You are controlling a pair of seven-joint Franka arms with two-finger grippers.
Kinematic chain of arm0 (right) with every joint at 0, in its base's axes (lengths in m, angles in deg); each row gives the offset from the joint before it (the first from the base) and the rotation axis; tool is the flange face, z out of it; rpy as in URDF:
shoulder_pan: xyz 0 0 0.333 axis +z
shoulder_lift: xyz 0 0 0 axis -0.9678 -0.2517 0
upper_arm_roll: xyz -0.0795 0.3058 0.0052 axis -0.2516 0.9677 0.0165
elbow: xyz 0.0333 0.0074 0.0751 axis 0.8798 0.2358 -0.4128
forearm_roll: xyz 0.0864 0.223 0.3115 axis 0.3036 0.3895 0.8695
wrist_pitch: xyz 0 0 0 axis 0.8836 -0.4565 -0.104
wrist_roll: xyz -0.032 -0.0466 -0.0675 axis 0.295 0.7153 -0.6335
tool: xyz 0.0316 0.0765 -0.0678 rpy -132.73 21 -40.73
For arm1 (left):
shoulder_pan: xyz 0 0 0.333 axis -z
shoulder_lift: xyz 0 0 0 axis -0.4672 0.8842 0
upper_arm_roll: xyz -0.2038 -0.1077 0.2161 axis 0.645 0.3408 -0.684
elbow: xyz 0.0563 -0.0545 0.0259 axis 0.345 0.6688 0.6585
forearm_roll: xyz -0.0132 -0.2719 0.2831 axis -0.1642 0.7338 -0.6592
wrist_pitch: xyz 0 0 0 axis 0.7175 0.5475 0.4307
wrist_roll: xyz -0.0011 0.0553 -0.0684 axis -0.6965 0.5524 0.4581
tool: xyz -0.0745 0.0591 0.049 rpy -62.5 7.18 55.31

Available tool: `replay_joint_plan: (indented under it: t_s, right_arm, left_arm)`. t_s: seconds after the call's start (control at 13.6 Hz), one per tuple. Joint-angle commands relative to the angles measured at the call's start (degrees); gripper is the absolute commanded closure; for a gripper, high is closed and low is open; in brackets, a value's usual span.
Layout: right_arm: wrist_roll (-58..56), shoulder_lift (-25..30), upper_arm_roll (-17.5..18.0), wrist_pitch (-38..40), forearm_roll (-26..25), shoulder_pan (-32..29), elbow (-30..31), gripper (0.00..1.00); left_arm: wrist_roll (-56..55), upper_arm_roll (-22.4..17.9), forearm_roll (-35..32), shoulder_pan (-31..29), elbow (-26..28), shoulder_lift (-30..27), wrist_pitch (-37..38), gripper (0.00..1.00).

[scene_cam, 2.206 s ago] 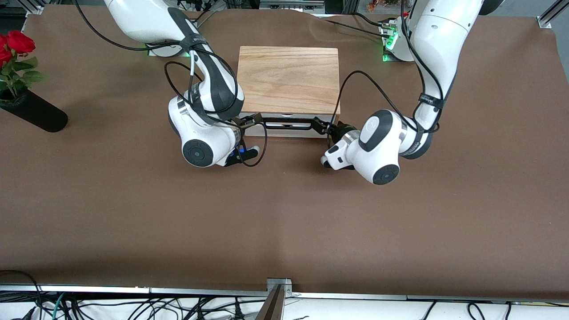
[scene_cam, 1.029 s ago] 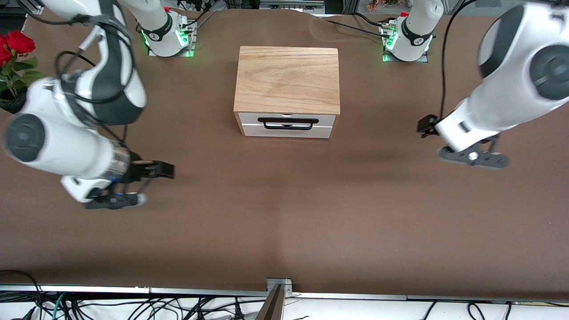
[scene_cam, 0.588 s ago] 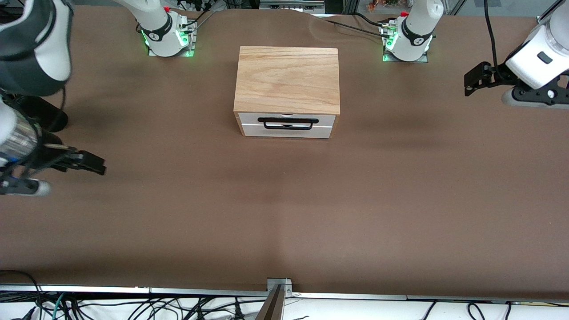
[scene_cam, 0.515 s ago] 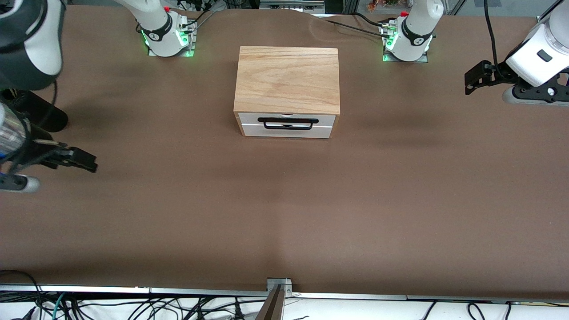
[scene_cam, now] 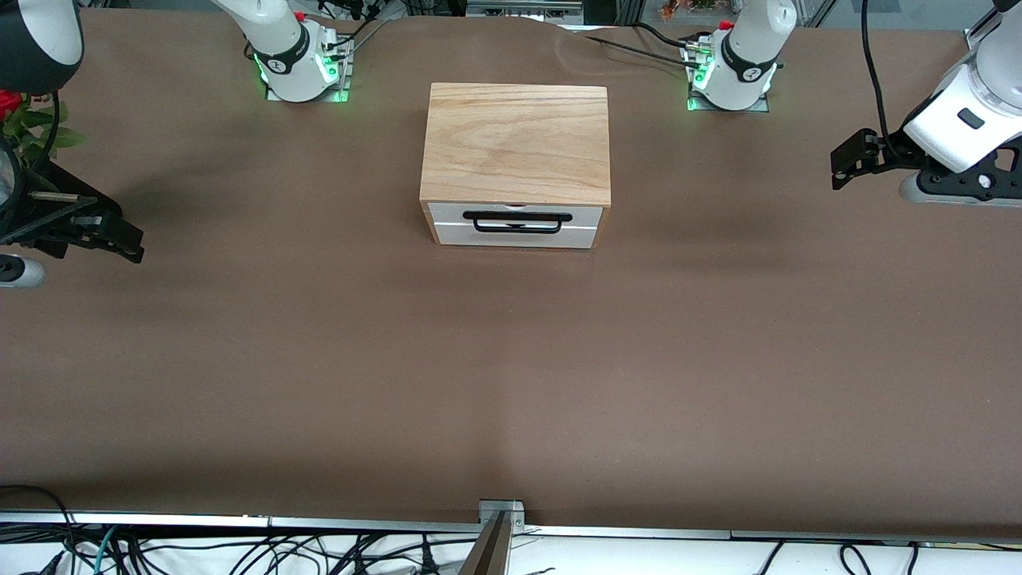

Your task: Close drawer with both arms simultaneously

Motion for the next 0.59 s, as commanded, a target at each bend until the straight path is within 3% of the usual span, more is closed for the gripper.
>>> replay_joint_plan:
  t_s: [0.0,0.51]
  right_arm:
    - [-2.84,4.17,3.24,-0.75,1.63,-5.72,6.01,0.0]
    - [-4.71,2.86,2.89,0.22,2.87,-6.17,5.05,0.0]
  left_arm:
    - [0.93,-0.02,-0.02,-0.48,-2.22,1.36,-1.56,0.0]
    - [-0.65,-0.02,1.03,-0.65,-5.05,4.53,-2.0,0.0]
